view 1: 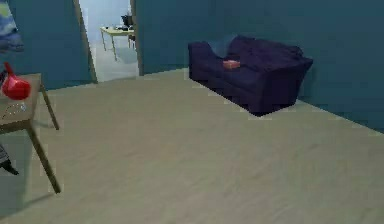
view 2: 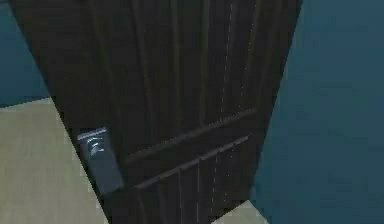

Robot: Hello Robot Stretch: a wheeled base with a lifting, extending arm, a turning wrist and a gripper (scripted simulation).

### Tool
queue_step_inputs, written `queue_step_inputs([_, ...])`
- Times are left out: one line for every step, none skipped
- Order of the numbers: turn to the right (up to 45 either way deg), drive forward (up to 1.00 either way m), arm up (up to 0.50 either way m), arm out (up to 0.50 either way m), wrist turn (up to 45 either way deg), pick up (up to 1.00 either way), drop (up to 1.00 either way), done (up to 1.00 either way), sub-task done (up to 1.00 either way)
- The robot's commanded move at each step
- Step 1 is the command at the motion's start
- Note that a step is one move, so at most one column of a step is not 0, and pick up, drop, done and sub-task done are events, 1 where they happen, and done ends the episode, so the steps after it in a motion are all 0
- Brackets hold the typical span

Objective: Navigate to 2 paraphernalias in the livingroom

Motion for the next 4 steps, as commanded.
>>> queue_step_inputs([-27.0,0.0,0.0,0.0,0.0,0.0,0.0,0.0,0.0])
queue_step_inputs([0.0,1.0,0.0,0.0,0.0,0.0,0.0,0.0,0.0])
queue_step_inputs([0.0,0.25,0.0,0.0,0.0,0.0,0.0,0.0,0.0])
queue_step_inputs([-45.0,0.0,0.0,0.0,0.0,0.0,0.0,0.0,0.0])
